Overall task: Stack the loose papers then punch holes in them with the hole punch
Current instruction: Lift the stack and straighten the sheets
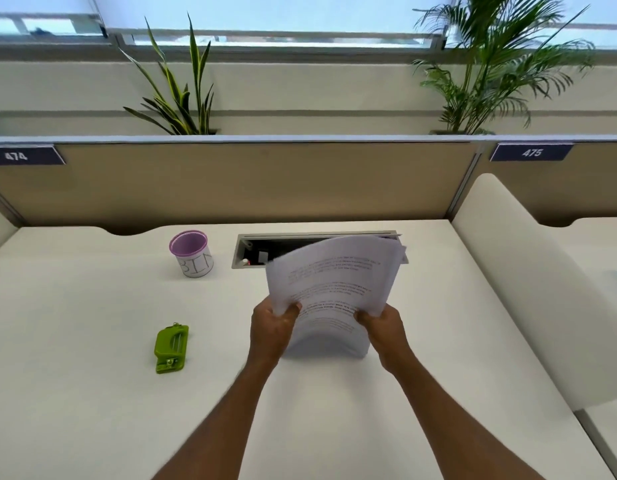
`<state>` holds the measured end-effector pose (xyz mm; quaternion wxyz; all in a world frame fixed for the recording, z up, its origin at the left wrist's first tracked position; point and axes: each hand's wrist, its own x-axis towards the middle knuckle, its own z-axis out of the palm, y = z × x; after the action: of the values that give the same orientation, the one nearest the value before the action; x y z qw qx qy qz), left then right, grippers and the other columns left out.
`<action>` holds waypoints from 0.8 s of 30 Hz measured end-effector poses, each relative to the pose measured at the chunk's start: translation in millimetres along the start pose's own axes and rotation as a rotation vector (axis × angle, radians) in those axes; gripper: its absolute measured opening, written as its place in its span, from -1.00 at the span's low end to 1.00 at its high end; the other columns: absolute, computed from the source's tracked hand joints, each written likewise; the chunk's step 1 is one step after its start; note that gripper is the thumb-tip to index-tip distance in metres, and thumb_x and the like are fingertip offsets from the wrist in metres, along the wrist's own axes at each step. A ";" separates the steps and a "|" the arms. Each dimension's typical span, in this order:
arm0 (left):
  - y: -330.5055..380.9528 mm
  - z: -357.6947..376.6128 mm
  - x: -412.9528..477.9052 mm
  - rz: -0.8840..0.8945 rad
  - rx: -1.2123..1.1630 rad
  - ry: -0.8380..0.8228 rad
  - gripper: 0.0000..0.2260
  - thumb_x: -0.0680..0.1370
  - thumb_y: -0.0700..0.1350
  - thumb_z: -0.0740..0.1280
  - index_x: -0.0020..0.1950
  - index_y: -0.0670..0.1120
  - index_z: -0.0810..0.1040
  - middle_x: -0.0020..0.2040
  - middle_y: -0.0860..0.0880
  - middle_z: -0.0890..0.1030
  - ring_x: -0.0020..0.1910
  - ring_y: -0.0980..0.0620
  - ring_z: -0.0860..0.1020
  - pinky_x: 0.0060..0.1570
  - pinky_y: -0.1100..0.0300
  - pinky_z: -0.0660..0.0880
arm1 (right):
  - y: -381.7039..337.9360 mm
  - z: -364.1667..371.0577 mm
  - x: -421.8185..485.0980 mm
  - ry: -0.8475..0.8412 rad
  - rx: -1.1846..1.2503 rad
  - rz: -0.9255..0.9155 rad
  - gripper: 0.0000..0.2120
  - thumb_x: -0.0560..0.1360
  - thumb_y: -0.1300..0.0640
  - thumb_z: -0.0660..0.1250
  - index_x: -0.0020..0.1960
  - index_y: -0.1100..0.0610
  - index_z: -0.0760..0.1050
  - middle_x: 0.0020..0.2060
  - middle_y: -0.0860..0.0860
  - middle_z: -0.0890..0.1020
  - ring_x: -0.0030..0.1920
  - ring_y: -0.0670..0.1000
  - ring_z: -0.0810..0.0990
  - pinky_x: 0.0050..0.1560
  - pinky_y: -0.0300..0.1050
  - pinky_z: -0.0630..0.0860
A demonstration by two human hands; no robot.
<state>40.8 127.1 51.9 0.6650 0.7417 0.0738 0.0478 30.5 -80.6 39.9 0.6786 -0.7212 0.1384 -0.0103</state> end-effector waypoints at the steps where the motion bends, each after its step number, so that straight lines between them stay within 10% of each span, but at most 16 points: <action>1: 0.5 1.1 -0.7 -0.013 0.005 0.000 -0.88 0.47 -0.09 0.46 -0.03 0.05 0.59 -0.07 -0.01 0.68 -0.07 -0.09 0.65 -0.13 -0.02 0.65 | -1.3 -2.9 2.0 -0.001 -0.043 -0.017 -0.80 0.44 0.25 0.39 -0.05 -0.03 0.58 -0.08 0.00 0.70 -0.01 0.14 0.66 -0.02 0.11 0.65; 7: 45.5 -12.3 34.1 0.086 -0.060 0.096 -0.71 0.35 -0.01 0.51 0.00 0.00 0.53 -0.11 0.04 0.64 -0.15 -0.05 0.62 -0.26 0.30 0.58 | -35.5 -23.9 17.9 -0.032 -0.407 -0.189 -0.78 0.43 0.07 0.28 -0.03 0.14 0.60 -0.17 0.06 0.68 -0.16 0.10 0.67 -0.17 0.04 0.61; 12: 103.2 -32.4 66.2 0.455 0.503 0.160 -0.10 0.32 0.04 0.58 0.53 -0.03 0.17 0.41 -0.07 0.37 0.32 -0.01 0.36 0.29 0.12 0.33 | -69.8 -35.5 28.4 -0.111 -0.720 -0.347 -0.83 0.55 0.14 0.24 -0.12 0.13 0.60 -0.22 -0.02 0.61 -0.24 0.00 0.59 -0.27 -0.17 0.52; 14: 119.6 -35.0 71.9 0.563 0.602 -0.014 -0.30 0.34 0.03 0.56 0.42 0.00 0.39 0.37 -0.01 0.47 0.34 0.06 0.39 0.33 0.12 0.30 | -82.0 -36.5 29.6 -0.147 -0.790 -0.367 -0.80 0.54 0.16 0.21 -0.12 0.12 0.61 -0.22 -0.03 0.63 -0.21 0.01 0.60 -0.24 -0.13 0.55; 17: 129.8 -28.8 69.5 0.390 0.647 -0.343 -0.93 0.35 0.05 0.48 -0.20 0.12 0.65 -0.24 0.15 0.64 -0.22 0.16 0.56 -0.12 0.18 0.46 | -97.5 -34.4 28.8 -0.194 -0.888 -0.373 -0.79 0.50 0.21 0.19 -0.15 0.08 0.60 -0.19 -0.01 0.67 -0.17 0.04 0.62 -0.18 -0.02 0.61; 24: 101.9 -35.9 70.1 0.231 0.367 -0.298 -0.71 0.33 0.06 0.43 -0.38 -0.16 0.56 -0.50 0.11 0.51 -0.49 0.18 0.42 -0.38 0.21 0.32 | -120.1 -64.1 31.6 -0.221 -0.866 -0.304 -0.94 0.40 0.15 0.36 -0.20 0.03 0.60 -0.28 -0.08 0.62 -0.28 -0.16 0.56 -0.36 -0.24 0.41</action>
<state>108.3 163.7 155.2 0.5128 0.8523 -0.1029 -0.0008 70.2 -145.1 157.4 0.3166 -0.9469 -0.0504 0.0260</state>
